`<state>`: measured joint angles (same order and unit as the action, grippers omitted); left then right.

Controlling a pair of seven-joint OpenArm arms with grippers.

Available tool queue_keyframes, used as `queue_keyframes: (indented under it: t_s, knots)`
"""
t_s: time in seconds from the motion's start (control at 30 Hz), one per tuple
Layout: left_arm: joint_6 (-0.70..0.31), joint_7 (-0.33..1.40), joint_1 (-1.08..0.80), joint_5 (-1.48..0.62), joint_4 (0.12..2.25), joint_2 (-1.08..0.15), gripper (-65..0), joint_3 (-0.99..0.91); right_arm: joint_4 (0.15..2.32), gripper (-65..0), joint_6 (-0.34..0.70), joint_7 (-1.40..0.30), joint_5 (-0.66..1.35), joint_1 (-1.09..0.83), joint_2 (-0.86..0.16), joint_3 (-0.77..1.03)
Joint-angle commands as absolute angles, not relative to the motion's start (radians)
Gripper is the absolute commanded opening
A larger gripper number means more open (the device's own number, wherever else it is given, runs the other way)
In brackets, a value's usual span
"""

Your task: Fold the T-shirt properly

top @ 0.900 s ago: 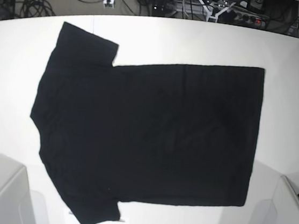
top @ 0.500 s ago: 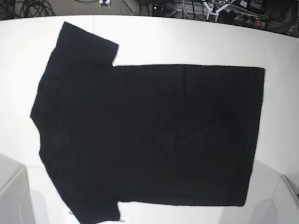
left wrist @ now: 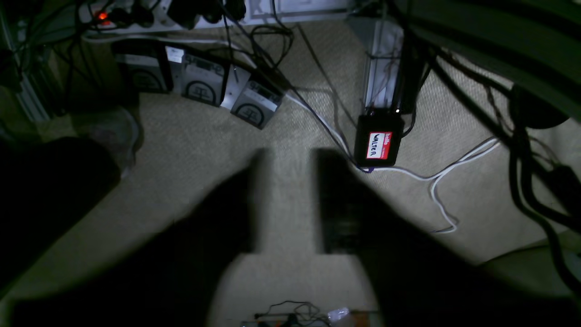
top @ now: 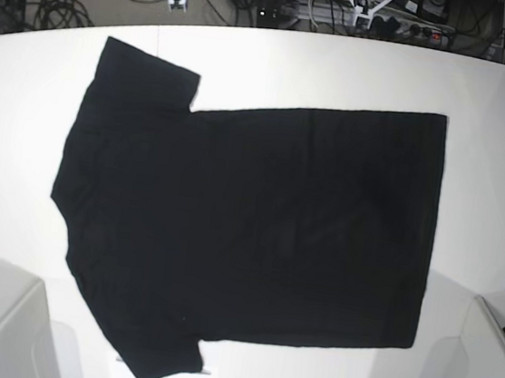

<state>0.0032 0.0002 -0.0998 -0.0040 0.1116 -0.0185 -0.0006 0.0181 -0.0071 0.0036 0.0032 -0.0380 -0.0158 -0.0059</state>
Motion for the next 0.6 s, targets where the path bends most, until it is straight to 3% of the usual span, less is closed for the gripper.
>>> queue_keyframes:
  t_s: [0.0, 0.07, 0.13, 0.27, 0.4, 0.57]
  knots:
    - [0.007, 0.002, -0.105, -0.007, 0.111, -0.019, -32.3, 0.001, 0.027, -65.0, -0.007, 0.001, 0.005, -0.045, -0.021, -0.007]
    - [0.007, 0.002, -0.105, -0.007, 0.113, -0.019, -26.2, 0.002, 0.031, -65.0, -0.007, 0.001, 0.005, -0.058, -0.022, -0.008]
    - [0.007, 0.002, -0.105, -0.007, 0.113, -0.019, -28.0, -0.001, 0.031, -65.0, -0.007, 0.001, 0.005, -0.061, -0.024, -0.008]
    - [0.007, 0.002, -0.105, -0.007, 0.111, -0.021, -41.6, -0.001, 0.031, -65.0, -0.007, 0.001, 0.004, -0.062, -0.024, -0.008]
    - [0.007, 0.002, -0.105, -0.007, 0.111, -0.021, -65.0, -0.001, 0.031, -65.0, -0.007, 0.001, 0.004, -0.062, -0.024, -0.008]
    - [0.007, 0.002, -0.105, -0.007, 0.111, -0.022, -65.0, -0.001, 0.059, -65.0, -0.007, 0.001, 0.004, -0.070, -0.035, -0.008]
